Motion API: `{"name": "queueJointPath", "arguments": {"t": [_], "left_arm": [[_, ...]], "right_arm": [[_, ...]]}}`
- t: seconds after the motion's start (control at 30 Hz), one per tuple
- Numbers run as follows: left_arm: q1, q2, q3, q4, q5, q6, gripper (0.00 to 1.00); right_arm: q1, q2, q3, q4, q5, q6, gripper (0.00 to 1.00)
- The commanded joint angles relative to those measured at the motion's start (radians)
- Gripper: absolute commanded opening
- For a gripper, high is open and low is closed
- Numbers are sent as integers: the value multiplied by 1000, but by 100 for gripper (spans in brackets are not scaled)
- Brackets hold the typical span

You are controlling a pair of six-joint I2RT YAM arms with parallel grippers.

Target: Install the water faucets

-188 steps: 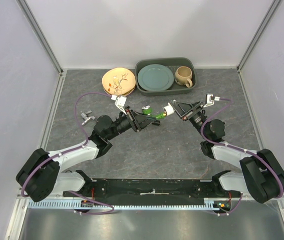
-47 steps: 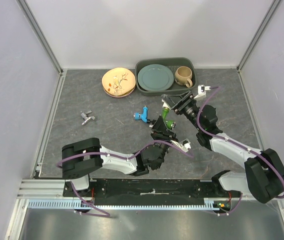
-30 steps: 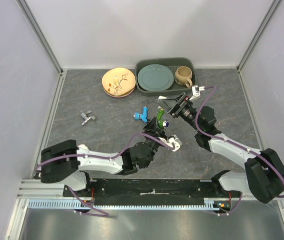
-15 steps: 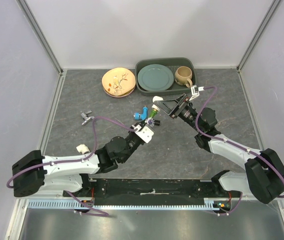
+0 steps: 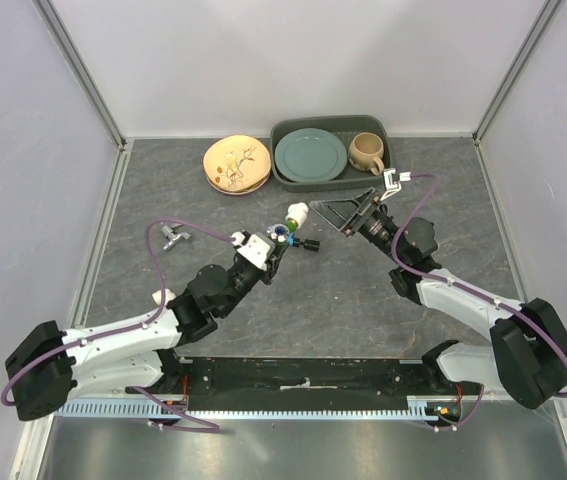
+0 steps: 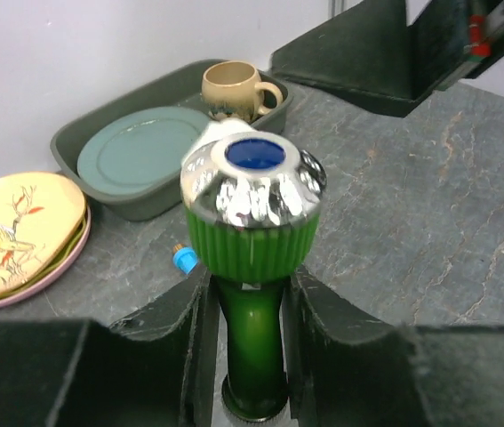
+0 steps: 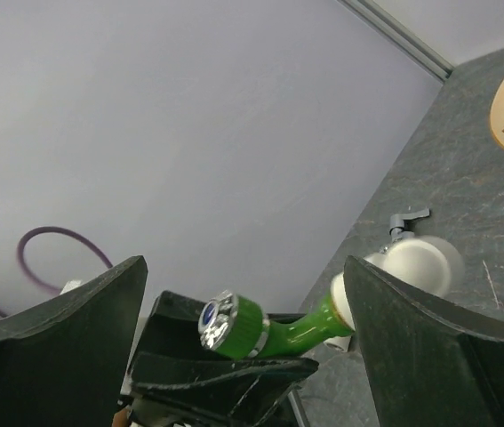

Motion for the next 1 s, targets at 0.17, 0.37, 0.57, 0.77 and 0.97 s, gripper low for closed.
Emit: {"name": "queueJointPath", "arguments": {"t": [0.17, 0.37, 0.57, 0.77, 0.97], "left_arm": [[184, -179, -35, -32, 220, -291, 2], [269, -237, -38, -90, 314, -370, 2], [342, -257, -53, -41, 446, -501, 2], [479, -263, -64, 23, 642, -674, 2], [600, -214, -81, 138, 823, -870, 2]], "right_arm": [[-76, -22, 39, 79, -122, -82, 98], [-122, 58, 91, 90, -306, -185, 98], [-139, 210, 77, 433, -475, -140, 98], [-165, 316, 79, 754, -584, -53, 98], [-164, 246, 27, 754, -605, -174, 98]]}}
